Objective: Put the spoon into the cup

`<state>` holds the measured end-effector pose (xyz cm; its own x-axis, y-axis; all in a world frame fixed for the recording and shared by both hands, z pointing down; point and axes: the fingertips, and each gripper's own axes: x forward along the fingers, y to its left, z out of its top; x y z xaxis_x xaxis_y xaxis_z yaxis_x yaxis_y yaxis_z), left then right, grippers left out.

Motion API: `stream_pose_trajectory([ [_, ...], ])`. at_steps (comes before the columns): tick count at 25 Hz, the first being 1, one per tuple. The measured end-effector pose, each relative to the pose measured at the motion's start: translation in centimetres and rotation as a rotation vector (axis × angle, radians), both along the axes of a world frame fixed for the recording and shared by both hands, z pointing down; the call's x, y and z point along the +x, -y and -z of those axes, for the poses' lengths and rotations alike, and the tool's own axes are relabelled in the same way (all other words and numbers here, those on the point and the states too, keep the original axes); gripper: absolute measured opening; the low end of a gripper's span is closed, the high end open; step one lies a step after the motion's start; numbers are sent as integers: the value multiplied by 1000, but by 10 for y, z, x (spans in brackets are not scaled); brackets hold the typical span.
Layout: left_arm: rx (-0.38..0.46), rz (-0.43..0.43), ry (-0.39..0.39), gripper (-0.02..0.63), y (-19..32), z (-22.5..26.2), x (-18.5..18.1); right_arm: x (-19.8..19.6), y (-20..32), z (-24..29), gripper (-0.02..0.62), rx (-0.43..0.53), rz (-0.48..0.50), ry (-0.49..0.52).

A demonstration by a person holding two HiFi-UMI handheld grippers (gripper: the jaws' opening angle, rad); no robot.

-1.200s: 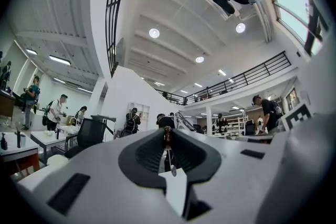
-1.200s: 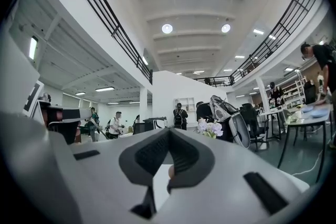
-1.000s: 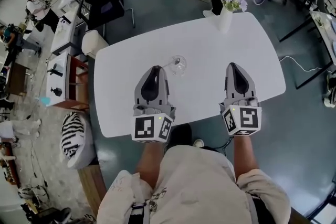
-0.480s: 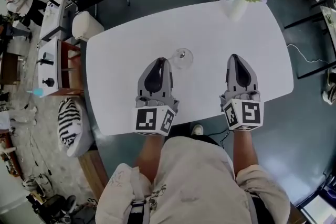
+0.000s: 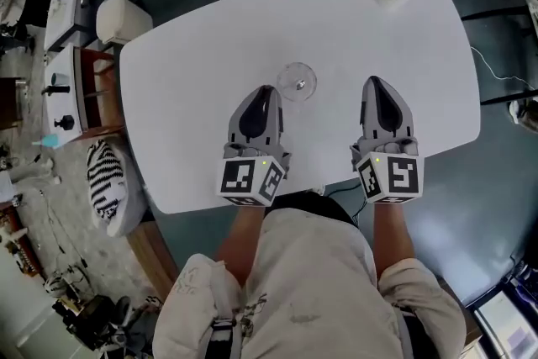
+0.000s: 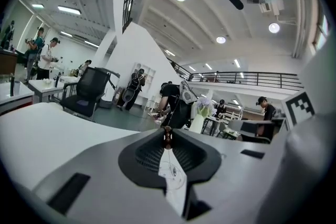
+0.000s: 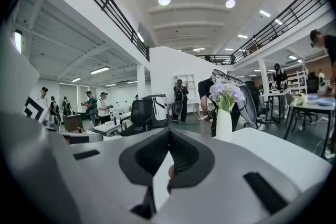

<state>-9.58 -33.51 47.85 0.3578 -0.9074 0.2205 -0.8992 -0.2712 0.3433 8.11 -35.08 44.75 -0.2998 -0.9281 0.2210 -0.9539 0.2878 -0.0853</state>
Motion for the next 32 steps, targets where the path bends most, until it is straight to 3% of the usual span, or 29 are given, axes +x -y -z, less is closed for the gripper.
stream_pose_trajectory([
  [14,-173,-20,-7,43,21,-89,1,-14,25,-56,-12,-114,8,-15],
  [22,-196,-30,-21,44,21,-107,1,-27,25,-66,-12,-128,22,-12],
  [32,-176,-43,44,54,23,-112,5,-28,22,-68,-12,-134,26,-10],
])
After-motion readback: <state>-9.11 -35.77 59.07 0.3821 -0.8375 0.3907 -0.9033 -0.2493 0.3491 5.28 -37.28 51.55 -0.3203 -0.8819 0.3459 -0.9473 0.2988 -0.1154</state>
